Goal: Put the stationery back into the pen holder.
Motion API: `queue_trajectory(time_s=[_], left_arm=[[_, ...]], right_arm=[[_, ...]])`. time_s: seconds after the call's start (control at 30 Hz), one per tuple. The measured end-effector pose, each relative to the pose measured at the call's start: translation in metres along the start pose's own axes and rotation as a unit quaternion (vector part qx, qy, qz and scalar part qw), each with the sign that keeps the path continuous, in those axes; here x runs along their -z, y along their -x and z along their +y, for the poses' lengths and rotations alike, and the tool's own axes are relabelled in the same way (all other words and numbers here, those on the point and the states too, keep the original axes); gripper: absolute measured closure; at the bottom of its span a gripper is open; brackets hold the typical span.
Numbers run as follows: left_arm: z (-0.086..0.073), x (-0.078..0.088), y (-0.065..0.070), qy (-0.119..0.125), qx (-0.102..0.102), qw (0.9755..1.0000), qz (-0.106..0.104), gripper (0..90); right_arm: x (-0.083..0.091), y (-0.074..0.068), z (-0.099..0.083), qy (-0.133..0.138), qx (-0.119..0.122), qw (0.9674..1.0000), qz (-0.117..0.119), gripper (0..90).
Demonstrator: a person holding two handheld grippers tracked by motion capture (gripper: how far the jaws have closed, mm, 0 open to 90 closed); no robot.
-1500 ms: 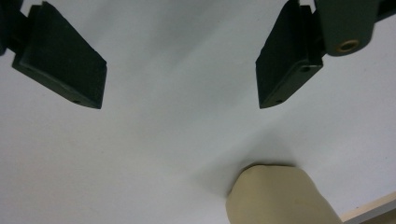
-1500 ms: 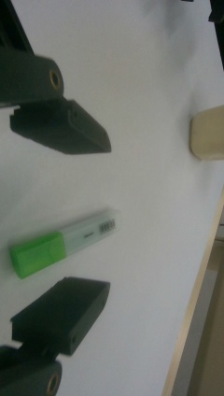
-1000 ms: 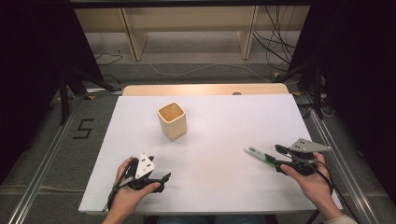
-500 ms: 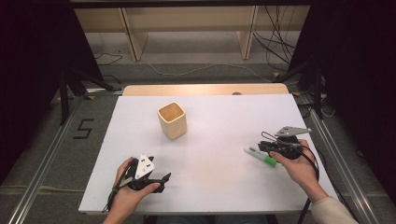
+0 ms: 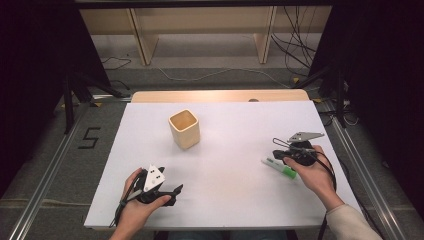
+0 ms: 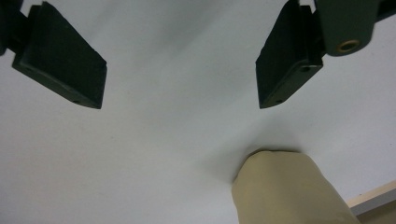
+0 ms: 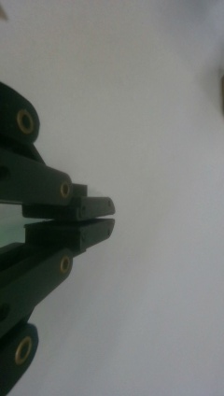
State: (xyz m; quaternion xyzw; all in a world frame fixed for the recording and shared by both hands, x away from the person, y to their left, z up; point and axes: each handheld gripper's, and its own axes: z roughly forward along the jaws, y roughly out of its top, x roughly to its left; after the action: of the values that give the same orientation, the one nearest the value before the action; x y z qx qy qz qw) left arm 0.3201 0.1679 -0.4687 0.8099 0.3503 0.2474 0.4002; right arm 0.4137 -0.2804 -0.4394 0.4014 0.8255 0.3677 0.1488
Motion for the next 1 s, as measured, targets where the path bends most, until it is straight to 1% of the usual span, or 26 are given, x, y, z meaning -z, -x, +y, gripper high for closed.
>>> queue_trajectory(time_s=[0.03,0.1,0.17,0.2,0.3,0.33,0.37,0.5,0.6,0.77,0.8,0.93,1.0], left_arm=[[0.000,0.000,0.000,-0.001,0.000,1.0000,-0.001,16.0],[0.000,0.000,0.000,-0.001,0.000,1.0000,0.000,16.0],[0.000,0.000,0.000,-0.001,0.001,1.0000,0.000,16.0],[0.000,0.000,0.000,-0.001,0.001,1.0000,0.000,16.0],[0.000,0.000,0.000,0.000,0.001,1.0000,0.000,16.1],[0.000,0.000,0.000,0.000,0.001,1.0000,0.000,16.1],[0.000,0.000,0.000,-0.001,0.000,1.0000,-0.001,16.0],[0.000,-0.001,0.000,-0.002,0.001,1.0000,-0.001,16.1],[0.000,-0.002,0.000,-0.003,0.001,1.0000,-0.001,16.1],[0.000,-0.003,0.001,-0.003,0.000,1.0000,-0.001,16.1],[0.000,-0.003,0.001,-0.003,0.000,1.0000,-0.002,16.1],[0.000,-0.002,0.001,-0.005,-0.002,1.0000,-0.003,16.1],[-0.001,-0.002,0.000,-0.004,-0.003,1.0000,-0.003,16.1]], right_arm=[[0.000,0.000,0.000,0.006,-0.002,1.0000,-0.006,90.0],[-0.002,0.001,0.002,0.002,-0.009,0.9999,-0.005,90.0],[-0.005,0.000,0.003,-0.006,-0.008,0.9999,-0.012,90.0],[-0.007,0.001,0.004,-0.007,-0.007,0.9999,-0.011,90.0],[-0.012,0.002,0.006,-0.012,-0.011,0.9996,-0.022,90.0],[-0.013,0.004,0.006,-0.017,-0.008,0.9995,-0.026,90.0],[-0.012,0.005,0.006,-0.019,-0.013,0.9993,-0.029,90.0],[-0.009,0.013,0.004,-0.026,-0.021,0.9989,-0.034,90.0],[-0.010,0.014,0.003,-0.034,-0.023,0.9987,-0.031,90.0],[-0.024,0.007,0.008,-0.052,-0.015,0.9983,-0.022,90.0],[-0.028,0.006,0.009,-0.049,-0.012,0.9985,-0.023,90.0],[-0.041,0.005,0.018,-0.059,-0.023,0.9977,-0.025,90.0],[-0.047,0.006,0.020,-0.068,-0.028,0.9969,-0.027,90.0]])
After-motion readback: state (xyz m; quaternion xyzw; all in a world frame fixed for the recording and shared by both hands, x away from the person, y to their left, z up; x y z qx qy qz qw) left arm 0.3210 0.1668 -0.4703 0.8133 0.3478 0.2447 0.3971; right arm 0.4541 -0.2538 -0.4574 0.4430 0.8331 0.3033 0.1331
